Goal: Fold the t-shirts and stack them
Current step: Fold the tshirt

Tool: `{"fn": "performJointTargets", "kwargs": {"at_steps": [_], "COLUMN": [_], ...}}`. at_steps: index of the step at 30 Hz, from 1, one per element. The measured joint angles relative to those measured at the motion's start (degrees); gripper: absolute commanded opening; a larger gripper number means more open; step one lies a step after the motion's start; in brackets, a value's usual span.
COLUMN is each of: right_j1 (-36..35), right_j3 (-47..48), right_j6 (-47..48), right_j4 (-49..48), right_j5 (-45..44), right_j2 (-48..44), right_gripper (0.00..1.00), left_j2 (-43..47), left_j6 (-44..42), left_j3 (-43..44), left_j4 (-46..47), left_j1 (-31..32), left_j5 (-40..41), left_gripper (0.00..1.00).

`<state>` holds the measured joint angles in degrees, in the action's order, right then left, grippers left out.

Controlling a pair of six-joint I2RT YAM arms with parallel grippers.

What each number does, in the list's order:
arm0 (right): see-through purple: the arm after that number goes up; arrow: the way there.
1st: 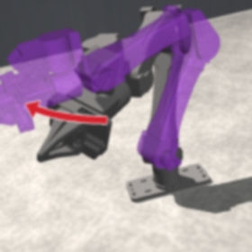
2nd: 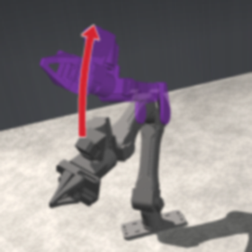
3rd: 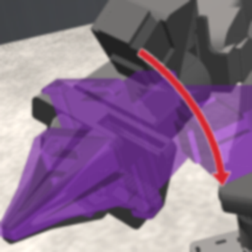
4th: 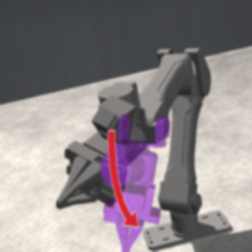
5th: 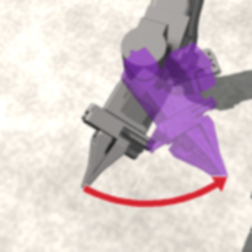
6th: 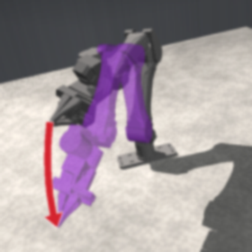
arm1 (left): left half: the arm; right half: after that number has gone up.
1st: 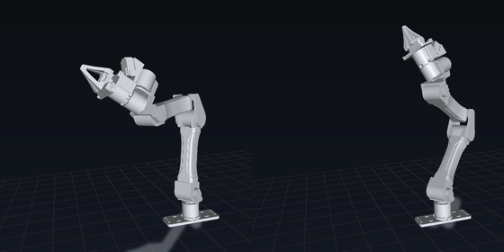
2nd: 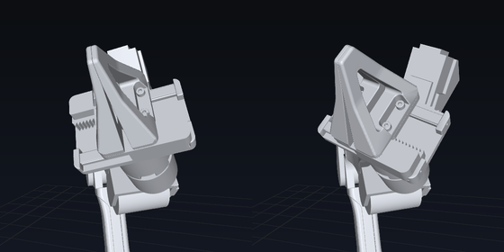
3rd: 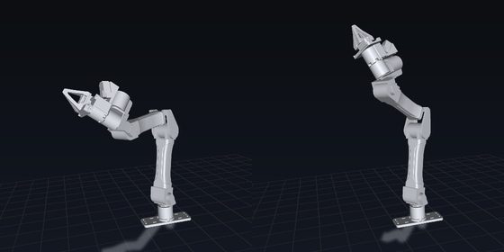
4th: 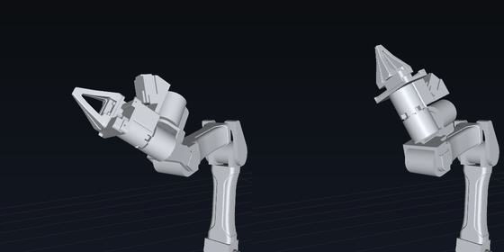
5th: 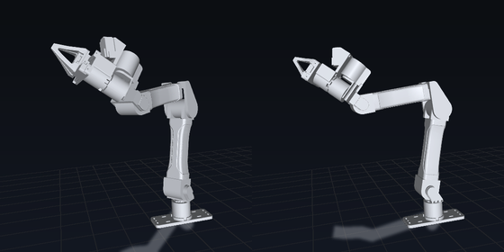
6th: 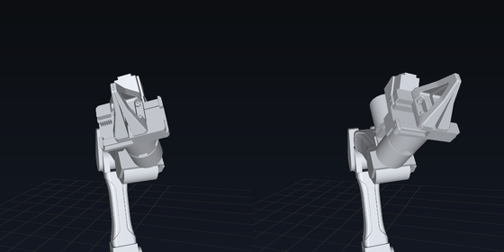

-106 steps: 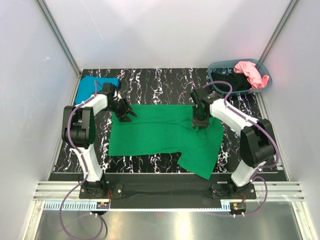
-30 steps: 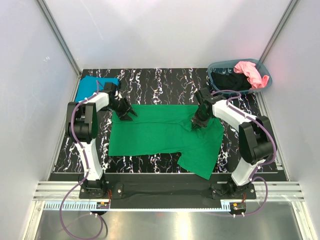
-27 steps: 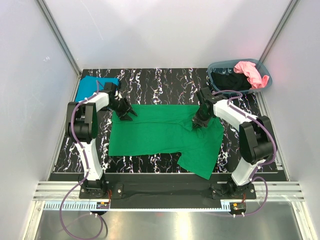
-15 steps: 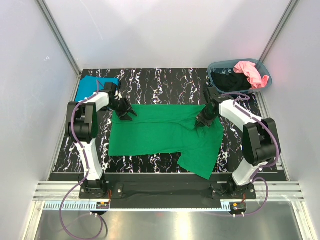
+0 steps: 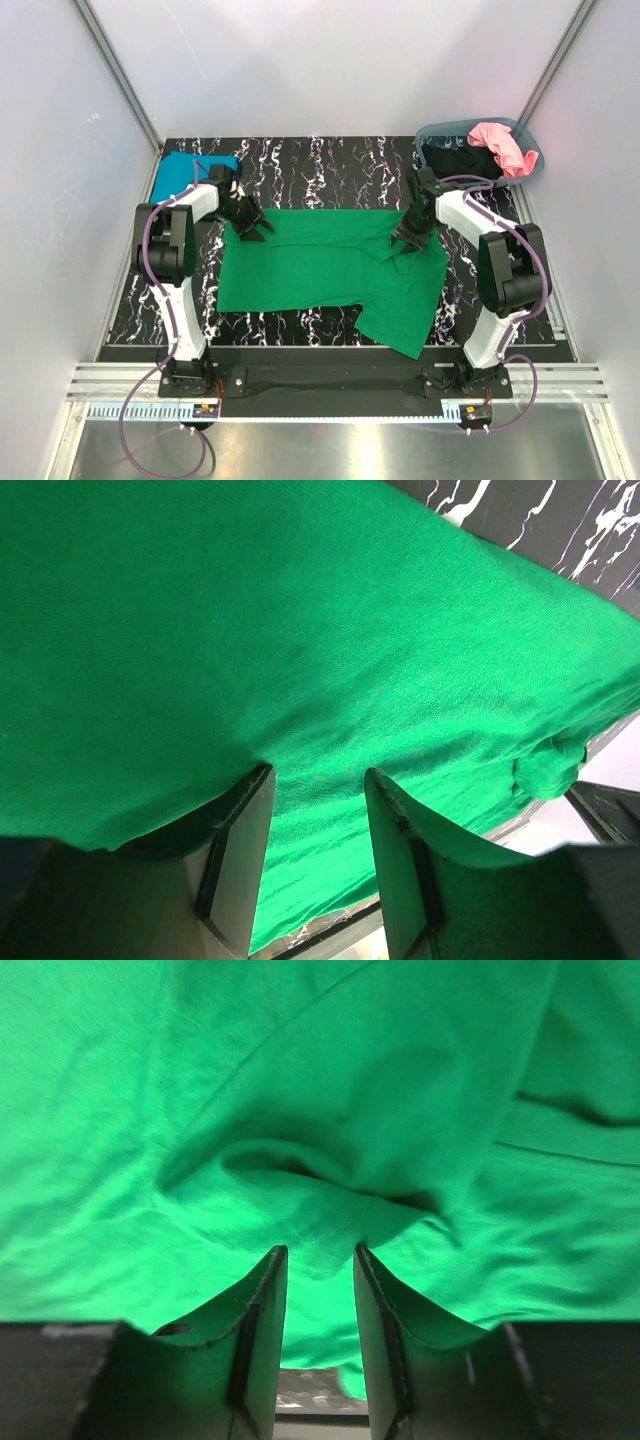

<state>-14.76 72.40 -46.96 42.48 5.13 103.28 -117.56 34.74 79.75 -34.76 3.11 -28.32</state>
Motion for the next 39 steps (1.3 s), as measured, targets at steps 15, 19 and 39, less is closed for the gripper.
{"fn": "performJointTargets", "kwargs": {"at_steps": [15,19,39], "right_j1": [-16.8,-18.6,-18.4], "right_j3": [6.5,7.3,9.4], "right_j6": [25.6,31.3,38.5], "right_j4": [6.8,5.1,1.8], "right_j5": [-11.8,-11.7,-14.7], "right_j2": [-2.3,1.9,11.3], "right_gripper": [0.34,0.36,0.33], "left_j2": [0.0,-0.3,-1.6], "left_j6": [0.0,-0.3,-0.4], "left_j3": [0.2,0.6,2.4], "left_j4": [-0.2,-0.5,-1.7], "left_j1": [0.0,0.0,0.0], "left_j5": [0.1,0.1,-0.2], "left_gripper": [0.48,0.48,0.48]}}
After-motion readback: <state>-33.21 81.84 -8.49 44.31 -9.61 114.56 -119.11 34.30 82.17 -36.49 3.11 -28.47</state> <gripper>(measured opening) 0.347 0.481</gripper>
